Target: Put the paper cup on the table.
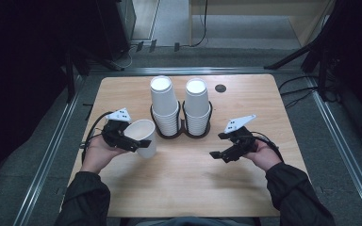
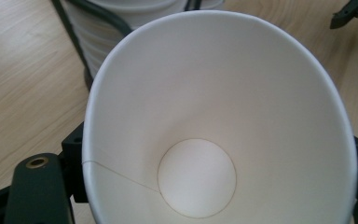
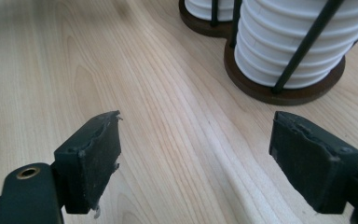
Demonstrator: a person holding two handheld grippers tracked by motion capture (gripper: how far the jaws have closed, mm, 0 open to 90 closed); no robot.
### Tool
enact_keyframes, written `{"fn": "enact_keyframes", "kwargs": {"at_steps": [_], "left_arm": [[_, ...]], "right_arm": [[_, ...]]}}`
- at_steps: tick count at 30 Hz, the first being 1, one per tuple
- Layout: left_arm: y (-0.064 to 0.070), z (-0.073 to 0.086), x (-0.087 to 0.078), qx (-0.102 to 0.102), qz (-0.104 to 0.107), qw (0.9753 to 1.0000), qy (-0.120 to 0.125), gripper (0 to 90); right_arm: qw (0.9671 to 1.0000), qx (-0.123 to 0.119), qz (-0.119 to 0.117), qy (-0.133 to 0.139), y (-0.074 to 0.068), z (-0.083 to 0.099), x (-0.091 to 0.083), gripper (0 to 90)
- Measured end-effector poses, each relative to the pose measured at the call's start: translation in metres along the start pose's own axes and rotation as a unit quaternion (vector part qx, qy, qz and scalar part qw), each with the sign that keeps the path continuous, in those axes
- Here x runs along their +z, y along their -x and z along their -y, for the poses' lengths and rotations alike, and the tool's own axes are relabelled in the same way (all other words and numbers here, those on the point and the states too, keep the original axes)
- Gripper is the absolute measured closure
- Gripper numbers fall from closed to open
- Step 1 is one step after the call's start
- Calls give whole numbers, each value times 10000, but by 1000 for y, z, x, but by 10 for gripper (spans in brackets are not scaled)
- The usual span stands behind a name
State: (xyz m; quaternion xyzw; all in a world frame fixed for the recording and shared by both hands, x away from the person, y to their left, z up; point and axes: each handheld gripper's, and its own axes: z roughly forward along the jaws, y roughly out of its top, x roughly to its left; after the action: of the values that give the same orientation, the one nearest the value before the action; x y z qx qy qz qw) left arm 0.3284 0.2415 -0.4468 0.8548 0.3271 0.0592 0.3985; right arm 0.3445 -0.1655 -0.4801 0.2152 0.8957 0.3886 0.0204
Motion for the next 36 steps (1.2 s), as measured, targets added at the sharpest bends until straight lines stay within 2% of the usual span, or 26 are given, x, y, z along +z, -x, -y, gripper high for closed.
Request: {"fn": "enact_keyframes", "kwargs": {"at_steps": [10,14,18,20,25,26,30,33,36], "left_arm": [[-31,6,-9,-243,-158,9995,106,179],[-39,6,-8,-263,-379,9989,67,179],[-47,6,-7,-291,-399,9988,48,179],[-53,7,-8,-387,-390,9985,92,179],[-64,8,-7,-524,-507,9973,79,179],[-66,7,-6,-518,-576,9970,40,180],[-72,3,-4,-476,-600,9971,15,180],[-79,5,-4,-571,-626,9964,56,181],[-86,7,-3,-631,-731,9953,-21,181]], "right_arm": [[9999,103,100,7,0,8,-5,165],[9998,139,144,-3,-1,12,-8,164],[9997,157,157,41,-1,15,-10,164],[9997,197,167,21,-2,16,-11,164],[9995,253,187,54,-2,20,-13,164],[9995,241,185,62,-2,20,-14,164],[9994,278,210,57,-3,22,-15,164],[9994,280,225,25,-3,24,-16,164],[9993,274,240,22,-3,25,-16,165]]}}
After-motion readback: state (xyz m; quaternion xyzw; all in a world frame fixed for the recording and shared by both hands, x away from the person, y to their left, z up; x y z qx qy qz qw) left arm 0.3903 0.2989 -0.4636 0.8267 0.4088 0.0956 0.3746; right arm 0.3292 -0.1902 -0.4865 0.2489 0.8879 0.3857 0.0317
